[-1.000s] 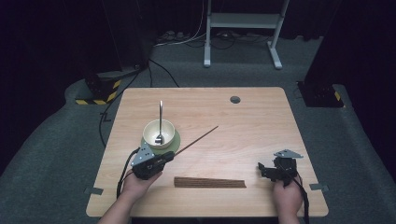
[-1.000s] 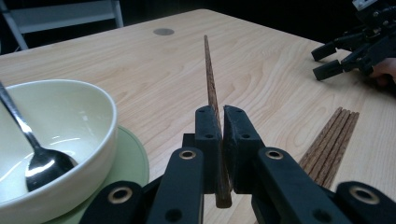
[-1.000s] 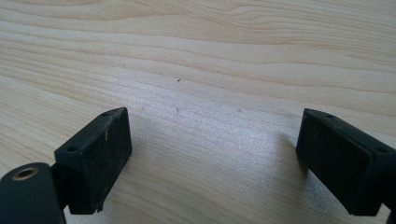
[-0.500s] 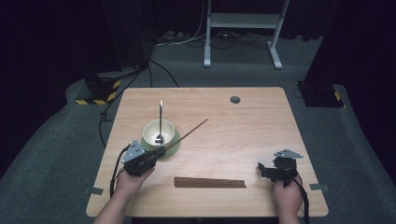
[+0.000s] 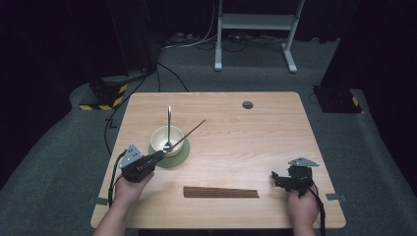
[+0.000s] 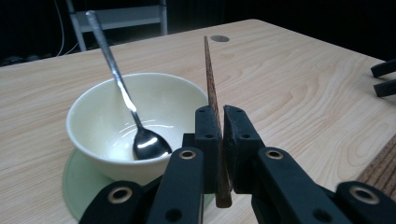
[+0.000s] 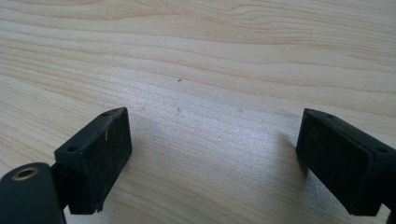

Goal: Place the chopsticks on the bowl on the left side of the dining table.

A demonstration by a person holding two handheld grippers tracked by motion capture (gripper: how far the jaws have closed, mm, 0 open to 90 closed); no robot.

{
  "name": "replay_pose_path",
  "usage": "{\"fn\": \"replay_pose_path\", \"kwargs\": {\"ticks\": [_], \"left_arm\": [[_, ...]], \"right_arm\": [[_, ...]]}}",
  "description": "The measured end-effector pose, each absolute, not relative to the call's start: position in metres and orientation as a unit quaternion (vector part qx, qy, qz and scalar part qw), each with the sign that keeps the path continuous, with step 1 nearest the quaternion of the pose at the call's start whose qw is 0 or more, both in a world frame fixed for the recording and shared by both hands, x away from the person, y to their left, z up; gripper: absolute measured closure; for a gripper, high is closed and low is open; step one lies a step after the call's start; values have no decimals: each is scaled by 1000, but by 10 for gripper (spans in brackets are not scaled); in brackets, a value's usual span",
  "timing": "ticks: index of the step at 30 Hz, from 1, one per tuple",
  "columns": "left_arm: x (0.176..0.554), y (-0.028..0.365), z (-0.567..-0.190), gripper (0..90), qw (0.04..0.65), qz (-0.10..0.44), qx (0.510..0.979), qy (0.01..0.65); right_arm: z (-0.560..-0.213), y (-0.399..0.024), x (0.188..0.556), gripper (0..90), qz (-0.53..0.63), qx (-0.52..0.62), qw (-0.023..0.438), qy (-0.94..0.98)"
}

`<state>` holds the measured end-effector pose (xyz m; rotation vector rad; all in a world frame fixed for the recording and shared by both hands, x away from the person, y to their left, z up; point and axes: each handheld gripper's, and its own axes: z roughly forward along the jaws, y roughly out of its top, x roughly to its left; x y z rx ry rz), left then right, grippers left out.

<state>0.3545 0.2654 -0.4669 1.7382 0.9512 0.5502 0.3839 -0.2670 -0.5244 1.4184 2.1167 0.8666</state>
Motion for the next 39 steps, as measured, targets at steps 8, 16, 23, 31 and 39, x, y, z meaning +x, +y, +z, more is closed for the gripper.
{"fn": "replay_pose_path", "kwargs": {"ticks": [8, 16, 23, 31, 39], "left_arm": [[358, 278, -471, 844, 516, 232, 708, 423], [361, 287, -474, 844, 513, 237, 701, 436], [363, 290, -477, 844, 510, 236, 696, 446], [366, 289, -480, 843, 499, 228, 706, 447], [367, 289, -482, 843, 493, 223, 710, 451]], "right_arm": [[-524, -267, 384, 105, 313, 513, 222, 768], [-523, -267, 384, 104, 311, 513, 217, 770], [-524, -267, 384, 105, 311, 512, 218, 770], [-524, -267, 383, 105, 312, 514, 217, 769], [-524, -267, 383, 105, 312, 513, 218, 770]]}}
